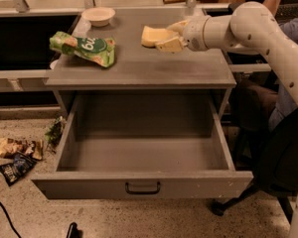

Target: Place sponge into top drawer

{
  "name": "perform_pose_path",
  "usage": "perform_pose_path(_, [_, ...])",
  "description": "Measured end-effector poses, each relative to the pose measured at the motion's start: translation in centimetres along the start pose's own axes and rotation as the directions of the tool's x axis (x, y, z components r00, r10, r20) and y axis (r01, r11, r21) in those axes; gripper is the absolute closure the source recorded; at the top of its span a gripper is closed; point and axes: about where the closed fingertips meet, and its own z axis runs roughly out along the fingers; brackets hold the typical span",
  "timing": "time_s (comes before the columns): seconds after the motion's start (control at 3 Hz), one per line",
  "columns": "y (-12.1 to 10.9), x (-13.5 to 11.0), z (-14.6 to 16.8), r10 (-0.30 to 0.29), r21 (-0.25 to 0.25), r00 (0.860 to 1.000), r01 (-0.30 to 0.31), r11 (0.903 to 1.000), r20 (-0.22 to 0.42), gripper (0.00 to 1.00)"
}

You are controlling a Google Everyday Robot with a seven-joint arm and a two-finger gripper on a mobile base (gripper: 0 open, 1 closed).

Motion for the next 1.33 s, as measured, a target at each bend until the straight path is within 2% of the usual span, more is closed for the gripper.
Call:
perform_pose_path(0.33, [3.1, -2.0, -0.1, -0.063, -0.056, 0.997, 0.065, 0.9963, 0.037, 1.0])
perform_pose_path(0.67, [8.5, -5.2, -0.7, -0.153, -0.137, 0.984, 0.165, 0.9767, 0.093, 1.0])
perform_pose_path(1.0, [13.7, -7.2, -0.6, -0.204, -0.218, 0.971, 0.228, 0.9489, 0.127, 1.0])
perform_pose_path(1.33, [18.9, -7.1, 0.5, -0.201, -0.302, 0.971, 0.231, 0.9247, 0.129, 1.0])
